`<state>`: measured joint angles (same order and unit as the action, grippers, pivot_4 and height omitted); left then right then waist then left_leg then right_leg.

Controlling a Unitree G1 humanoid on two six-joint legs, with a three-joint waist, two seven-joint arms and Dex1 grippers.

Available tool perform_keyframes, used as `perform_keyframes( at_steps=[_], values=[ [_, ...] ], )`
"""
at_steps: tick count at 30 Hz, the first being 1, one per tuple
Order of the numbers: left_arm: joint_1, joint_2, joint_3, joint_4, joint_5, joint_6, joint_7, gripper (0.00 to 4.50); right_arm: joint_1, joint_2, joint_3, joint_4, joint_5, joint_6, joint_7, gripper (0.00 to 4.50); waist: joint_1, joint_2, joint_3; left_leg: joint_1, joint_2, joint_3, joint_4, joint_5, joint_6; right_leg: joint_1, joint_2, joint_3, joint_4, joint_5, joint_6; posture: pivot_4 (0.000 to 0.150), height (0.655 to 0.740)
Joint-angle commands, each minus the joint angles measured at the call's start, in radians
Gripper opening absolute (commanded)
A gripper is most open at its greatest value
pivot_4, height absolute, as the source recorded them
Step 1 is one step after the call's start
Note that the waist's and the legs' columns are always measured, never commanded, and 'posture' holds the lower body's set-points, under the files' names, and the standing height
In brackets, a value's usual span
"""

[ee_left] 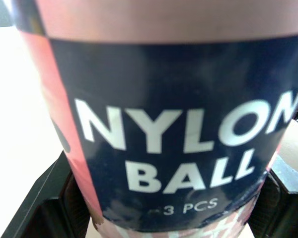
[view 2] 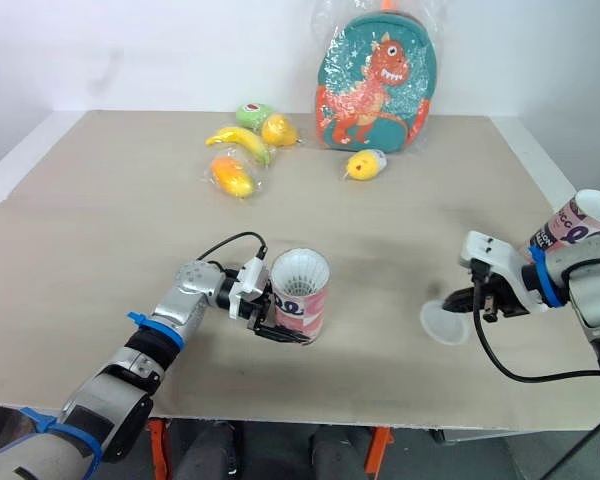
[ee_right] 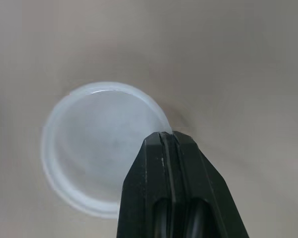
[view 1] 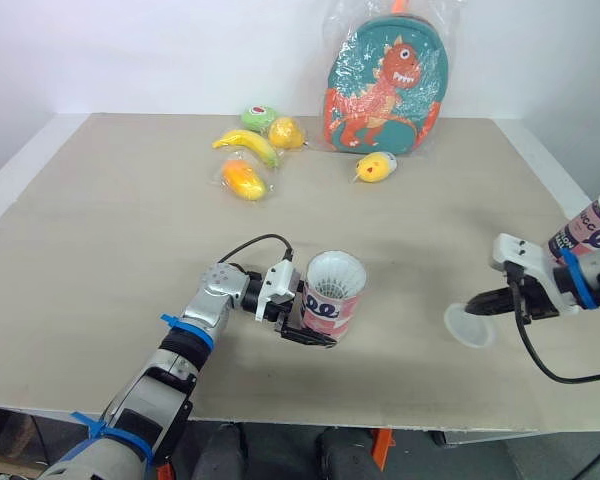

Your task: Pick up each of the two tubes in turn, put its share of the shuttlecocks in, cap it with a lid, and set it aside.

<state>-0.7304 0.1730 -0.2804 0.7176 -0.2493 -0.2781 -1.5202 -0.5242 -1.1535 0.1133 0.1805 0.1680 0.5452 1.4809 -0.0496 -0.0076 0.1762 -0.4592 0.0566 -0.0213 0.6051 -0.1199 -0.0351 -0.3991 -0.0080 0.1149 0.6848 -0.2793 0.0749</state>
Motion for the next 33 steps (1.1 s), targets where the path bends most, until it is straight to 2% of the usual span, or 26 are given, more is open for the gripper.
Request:
perform_keyframes(
  at_steps=[1, 3, 6, 12, 16, 22, 26, 33],
  values=[
    [-0.015, 0.004, 0.001, 0.05, 0.031, -0.024, -0.018, 3.67, -0.109, -0.006, -0.072, -0.261, 0.127, 0.104, 0.015, 0.03, 0.001, 0.0, 0.0, 0.0, 0.0, 0.0, 0.0, 0.0, 0.0, 0.0, 0.0, 0.0, 0.0, 0.0, 0.0, 0.15, 0.74],
    [-0.02, 0.003, 0.0, 0.069, 0.04, -0.036, -0.025, 3.67, -0.185, 0.007, -0.071, -0.379, 0.19, 0.151, 0.019, 0.03, 0.0, 0.0, 0.0, 0.0, 0.0, 0.0, 0.0, 0.0, 0.0, 0.0, 0.0, 0.0, 0.0, 0.0, 0.0, 0.15, 0.74],
    [-0.03, 0.0, 0.0, 0.09, 0.046, -0.047, -0.034, 3.67, -0.286, 0.025, -0.051, -0.462, 0.242, 0.184, 0.023, 0.03, 0.001, 0.0, 0.0, 0.0, 0.0, -0.001, 0.0, 0.0, 0.0, 0.0, 0.0, -0.001, 0.0, 0.0, -0.001, 0.15, 0.74],
    [-0.045, 0.001, -0.004, 0.125, 0.056, -0.058, -0.053, 3.67, -0.494, 0.106, 0.034, -0.521, 0.3, 0.199, 0.056, 0.03, 0.001, -0.001, 0.0, 0.0, 0.001, 0.0, -0.001, 0.0, 0.0, -0.001, 0.0, -0.001, -0.001, 0.0, -0.001, 0.15, 0.74],
    [-0.045, 0.009, -0.016, 0.125, 0.06, -0.016, -0.084, 3.67, -0.593, 0.187, 0.134, -0.492, 0.252, 0.141, 0.072, 0.03, 0.001, -0.001, -0.001, 0.0, 0.002, 0.0, -0.001, 0.0, 0.0, -0.002, 0.0, -0.001, -0.001, 0.001, -0.002, 0.15, 0.74],
    [-0.037, 0.035, -0.056, 0.081, 0.042, 0.058, -0.094, 3.67, -0.684, 0.298, 0.288, -0.348, 0.113, -0.005, 0.101, 0.03, 0.0, -0.001, -0.001, -0.001, 0.003, 0.001, -0.002, 0.0, 0.0, -0.003, 0.001, -0.002, -0.001, 0.0, -0.004, 0.15, 0.74],
    [-0.034, 0.041, -0.06, 0.066, 0.038, 0.087, -0.094, 3.67, -0.73, 0.343, 0.33, -0.263, 0.054, -0.077, 0.124, 0.03, 0.001, -0.001, -0.001, -0.001, 0.003, 0.0, -0.003, 0.0, 0.0, -0.004, 0.002, -0.002, 0.0, -0.001, -0.006, 0.15, 0.74],
    [-0.027, 0.048, -0.06, 0.048, 0.036, 0.112, -0.094, 3.67, -0.774, 0.376, 0.353, -0.22, 0.043, -0.118, 0.134, 0.03, 0.001, -0.001, -0.001, -0.001, 0.003, 0.0, -0.005, 0.0, 0.0, -0.004, 0.003, -0.002, 0.0, -0.001, -0.008, 0.15, 0.74]
  ],
)
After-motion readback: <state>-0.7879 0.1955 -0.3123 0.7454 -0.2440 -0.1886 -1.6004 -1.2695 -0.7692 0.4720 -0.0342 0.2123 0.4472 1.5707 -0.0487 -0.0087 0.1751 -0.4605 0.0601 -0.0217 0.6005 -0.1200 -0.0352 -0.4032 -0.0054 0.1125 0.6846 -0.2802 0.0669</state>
